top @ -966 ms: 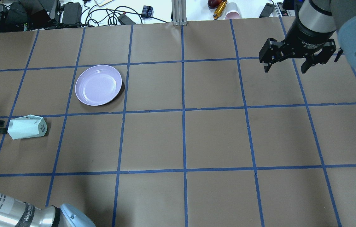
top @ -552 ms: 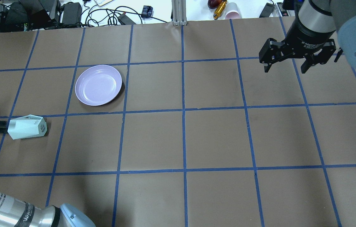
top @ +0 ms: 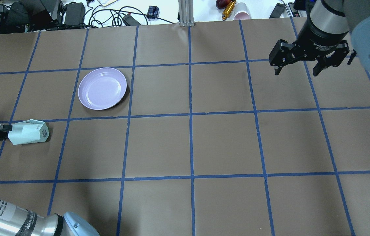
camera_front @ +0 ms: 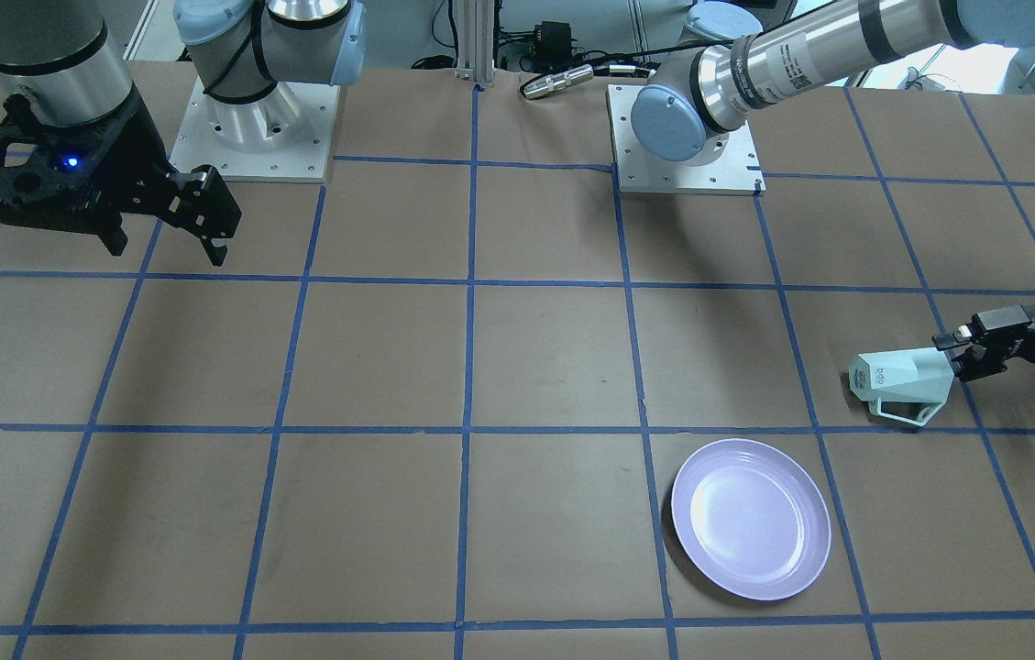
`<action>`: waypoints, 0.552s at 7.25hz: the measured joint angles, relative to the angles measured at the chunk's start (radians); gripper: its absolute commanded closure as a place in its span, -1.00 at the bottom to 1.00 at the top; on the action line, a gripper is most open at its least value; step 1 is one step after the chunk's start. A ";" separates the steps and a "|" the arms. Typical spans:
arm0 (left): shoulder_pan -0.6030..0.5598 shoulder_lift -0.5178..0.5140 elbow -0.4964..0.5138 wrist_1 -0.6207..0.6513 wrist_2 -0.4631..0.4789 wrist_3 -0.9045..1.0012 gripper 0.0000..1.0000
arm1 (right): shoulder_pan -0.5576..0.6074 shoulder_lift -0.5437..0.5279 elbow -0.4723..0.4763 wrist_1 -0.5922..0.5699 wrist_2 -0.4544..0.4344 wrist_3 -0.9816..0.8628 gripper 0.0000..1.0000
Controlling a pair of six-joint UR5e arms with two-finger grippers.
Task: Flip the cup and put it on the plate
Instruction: 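Lift the mug with the left gripper and rotate it upright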
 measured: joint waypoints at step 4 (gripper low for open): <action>-0.011 -0.016 -0.002 -0.004 -0.005 0.039 -1.00 | 0.000 0.001 0.000 0.000 0.000 0.000 -1.00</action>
